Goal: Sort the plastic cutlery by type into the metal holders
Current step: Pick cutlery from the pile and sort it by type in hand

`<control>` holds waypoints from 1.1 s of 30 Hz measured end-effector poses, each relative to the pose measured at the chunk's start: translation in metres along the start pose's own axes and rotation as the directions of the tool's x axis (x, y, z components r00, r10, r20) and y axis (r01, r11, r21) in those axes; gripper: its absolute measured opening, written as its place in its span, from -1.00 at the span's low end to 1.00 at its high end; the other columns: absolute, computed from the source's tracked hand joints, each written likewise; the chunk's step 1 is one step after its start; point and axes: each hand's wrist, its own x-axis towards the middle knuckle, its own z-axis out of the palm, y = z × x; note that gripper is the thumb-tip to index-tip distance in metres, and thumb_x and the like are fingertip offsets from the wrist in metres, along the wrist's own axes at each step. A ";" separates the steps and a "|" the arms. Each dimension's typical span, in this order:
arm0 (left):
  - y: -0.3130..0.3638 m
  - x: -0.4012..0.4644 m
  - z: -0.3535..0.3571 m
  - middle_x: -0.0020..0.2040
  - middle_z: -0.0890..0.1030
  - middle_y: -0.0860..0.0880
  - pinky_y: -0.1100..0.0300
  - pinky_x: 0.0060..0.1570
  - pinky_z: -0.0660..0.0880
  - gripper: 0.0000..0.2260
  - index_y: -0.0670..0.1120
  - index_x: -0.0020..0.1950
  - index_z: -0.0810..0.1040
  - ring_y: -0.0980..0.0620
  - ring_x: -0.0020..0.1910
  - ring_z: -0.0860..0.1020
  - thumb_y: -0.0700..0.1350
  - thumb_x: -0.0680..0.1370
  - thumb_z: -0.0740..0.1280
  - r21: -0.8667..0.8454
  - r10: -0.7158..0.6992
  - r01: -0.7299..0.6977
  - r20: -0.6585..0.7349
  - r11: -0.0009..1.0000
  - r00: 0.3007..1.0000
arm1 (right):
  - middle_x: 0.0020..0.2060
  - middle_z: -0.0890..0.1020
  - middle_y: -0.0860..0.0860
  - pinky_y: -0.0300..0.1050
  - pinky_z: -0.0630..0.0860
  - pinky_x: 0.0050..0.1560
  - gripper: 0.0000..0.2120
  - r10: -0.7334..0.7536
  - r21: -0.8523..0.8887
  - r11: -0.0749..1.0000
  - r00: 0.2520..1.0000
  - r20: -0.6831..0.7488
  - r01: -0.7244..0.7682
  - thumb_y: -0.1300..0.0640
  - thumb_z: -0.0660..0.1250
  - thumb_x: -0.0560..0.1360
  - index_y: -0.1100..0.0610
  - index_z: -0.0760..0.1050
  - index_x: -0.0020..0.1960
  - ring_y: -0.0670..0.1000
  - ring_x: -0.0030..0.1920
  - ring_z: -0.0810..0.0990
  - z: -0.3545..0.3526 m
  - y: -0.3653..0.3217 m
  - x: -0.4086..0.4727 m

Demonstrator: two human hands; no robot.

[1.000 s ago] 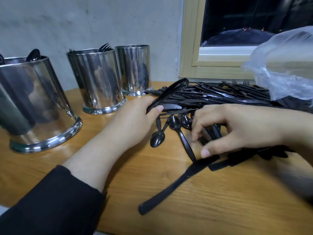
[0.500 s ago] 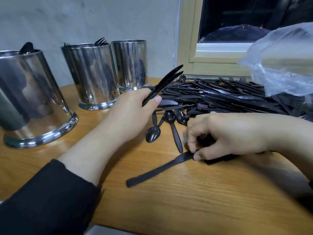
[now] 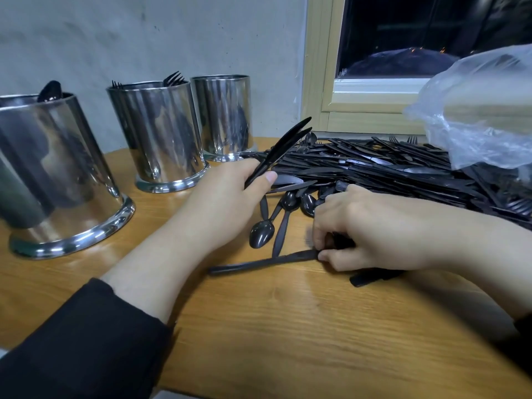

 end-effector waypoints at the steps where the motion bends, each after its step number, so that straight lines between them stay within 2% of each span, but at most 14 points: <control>1: -0.001 0.001 0.000 -0.39 0.40 -0.01 0.27 -0.38 0.28 -0.65 -0.15 -0.14 0.51 0.12 -0.42 0.35 0.08 0.69 0.23 0.001 -0.006 0.006 -0.002 1.000 1.000 | -0.19 0.51 -0.28 -0.22 0.28 0.10 -0.84 -0.027 -0.040 0.999 0.999 -0.037 0.025 -0.15 0.28 0.49 -0.09 0.52 -0.15 -0.26 -0.07 0.45 0.001 -0.001 0.001; 3: -0.002 0.001 -0.001 -0.36 0.50 -0.09 0.26 -0.33 0.38 -0.65 -0.13 -0.11 0.55 0.09 -0.41 0.43 0.09 0.68 0.22 -0.002 -0.015 0.015 0.001 1.000 1.000 | -0.28 0.42 -0.30 -0.24 0.26 0.01 -0.87 -0.043 -0.093 0.995 0.994 -0.096 0.034 -0.10 0.23 0.46 -0.10 0.49 -0.20 -0.27 -0.14 0.37 0.002 -0.004 0.002; 4: -0.002 0.002 -0.001 -0.34 0.56 -0.08 0.17 -0.23 0.47 -0.66 -0.11 -0.12 0.56 0.05 -0.37 0.51 0.09 0.68 0.22 -0.008 -0.018 0.018 0.002 1.000 1.000 | -0.29 0.43 -0.27 -0.23 0.28 -0.01 -0.88 -0.034 -0.114 0.993 0.992 -0.118 0.020 -0.07 0.22 0.45 -0.09 0.48 -0.22 -0.24 -0.16 0.35 0.004 -0.005 0.002; 5: -0.002 0.001 -0.002 -0.34 0.59 -0.05 0.09 -0.16 0.52 -0.66 -0.08 -0.15 0.56 0.04 -0.34 0.56 0.09 0.69 0.21 -0.016 -0.022 0.022 0.002 1.000 1.000 | -0.29 0.45 -0.23 -0.17 0.33 -0.03 -0.88 -0.026 -0.140 0.990 0.990 -0.140 0.006 -0.05 0.21 0.44 -0.07 0.47 -0.23 -0.21 -0.17 0.36 0.005 -0.006 0.003; 7: -0.002 0.001 -0.002 -0.35 0.63 0.02 0.05 -0.14 0.56 -0.65 -0.04 -0.19 0.56 0.10 -0.32 0.59 0.10 0.69 0.21 -0.034 -0.034 0.034 0.008 0.999 0.999 | -0.28 0.49 -0.18 -0.08 0.38 -0.05 -0.87 -0.011 -0.184 0.983 0.983 -0.184 -0.024 -0.04 0.20 0.44 -0.06 0.47 -0.23 -0.15 -0.16 0.40 0.006 -0.004 0.004; 12: 0.000 -0.001 -0.002 -0.29 0.67 0.07 0.12 -0.12 0.60 -0.67 -0.02 -0.12 0.61 0.18 -0.32 0.61 0.11 0.68 0.20 -0.054 -0.017 0.023 0.107 0.998 0.994 | -0.32 0.47 -0.16 -0.03 0.36 -0.11 -0.93 0.011 -0.207 0.974 0.924 -0.382 -0.097 0.04 0.24 0.46 -0.01 0.43 -0.20 -0.06 -0.22 0.41 -0.001 0.000 0.003; 14: 0.002 -0.003 -0.002 -0.33 0.65 0.08 0.30 -0.28 0.52 -0.67 -0.05 -0.09 0.60 0.21 -0.41 0.55 0.13 0.67 0.20 -0.067 -0.004 0.016 0.171 0.998 0.985 | -0.30 0.50 -0.15 -0.03 0.35 -0.10 -0.89 0.020 -0.195 0.973 0.886 -0.463 -0.124 0.03 0.22 0.49 0.02 0.47 -0.17 -0.02 -0.21 0.44 -0.003 0.003 0.003; 16: 0.004 -0.004 -0.002 -0.40 0.54 0.10 0.34 -0.41 0.35 -0.65 -0.06 -0.13 0.55 0.20 -0.47 0.43 0.14 0.67 0.20 -0.085 0.008 0.010 0.210 0.996 0.978 | -0.23 0.53 -0.17 -0.06 0.36 -0.05 -0.86 0.058 -0.110 0.984 0.841 -0.537 -0.139 0.00 0.23 0.57 0.02 0.52 -0.09 -0.06 -0.15 0.45 -0.005 0.004 0.003; 19: 0.004 -0.002 -0.004 -0.43 0.40 0.12 0.30 -0.43 0.28 -0.63 -0.06 -0.13 0.56 0.18 -0.47 0.34 0.18 0.65 0.20 -0.139 -0.010 0.034 0.167 0.990 0.986 | -0.07 0.57 -0.20 -0.20 0.40 0.01 -0.81 0.258 0.155 0.966 0.731 -0.632 -0.207 -0.01 0.28 0.59 -0.02 0.56 0.16 -0.14 -0.03 0.49 -0.008 0.010 0.001; 20: 0.003 0.000 -0.006 -0.46 0.37 0.15 0.32 -0.45 0.27 -0.65 -0.04 -0.16 0.55 0.18 -0.49 0.33 0.18 0.64 0.23 -0.165 -0.036 0.056 0.121 0.985 0.992 | -0.04 0.58 -0.20 -0.26 0.40 0.00 -0.79 0.322 0.214 0.947 0.707 -0.630 -0.240 0.01 0.30 0.59 -0.03 0.55 0.21 -0.15 0.00 0.51 -0.010 0.014 0.002; 22: -0.001 0.003 -0.008 -0.53 0.36 0.19 0.35 -0.48 0.25 -0.66 0.03 -0.28 0.43 0.20 -0.52 0.34 0.13 0.65 0.27 -0.216 -0.101 0.103 0.019 0.971 0.995 | -0.01 0.61 -0.17 -0.28 0.41 0.00 -0.80 0.367 0.200 0.930 0.728 -0.579 -0.310 0.06 0.32 0.60 -0.03 0.58 0.21 -0.11 0.03 0.54 -0.011 0.024 0.010; 25: -0.008 0.008 -0.008 -0.53 0.38 0.15 0.18 -0.40 0.27 -0.62 0.04 -0.32 0.35 0.18 -0.51 0.36 0.09 0.68 0.24 -0.252 -0.184 0.155 -0.094 0.955 0.979 | 0.10 0.62 -0.13 -0.13 0.46 0.14 -0.78 0.347 0.096 0.934 0.818 -0.458 -0.343 0.07 0.33 0.61 -0.02 0.60 0.24 -0.05 0.13 0.56 -0.010 0.036 0.032; 28: -0.011 0.009 -0.007 -0.49 0.37 0.11 0.18 -0.40 0.22 -0.62 0.01 -0.31 0.38 0.15 -0.48 0.35 0.11 0.68 0.24 -0.254 -0.217 0.178 -0.133 0.951 0.967 | 0.25 0.56 -0.12 0.10 0.41 0.28 -0.70 0.302 -0.006 0.947 0.894 -0.331 -0.322 0.12 0.25 0.64 -0.06 0.54 0.34 0.01 0.30 0.47 -0.008 0.040 0.049; 33: -0.012 0.009 -0.006 -0.47 0.33 0.10 0.28 -0.46 0.24 -0.61 -0.06 -0.29 0.38 0.16 -0.48 0.33 0.10 0.68 0.25 -0.235 -0.183 0.146 -0.146 0.961 0.972 | 0.31 0.47 -0.15 -0.01 0.18 0.08 -0.57 0.276 -0.138 0.942 0.939 -0.204 -0.307 0.20 0.16 0.64 -0.14 0.44 0.43 0.00 0.32 0.35 0.006 0.042 0.060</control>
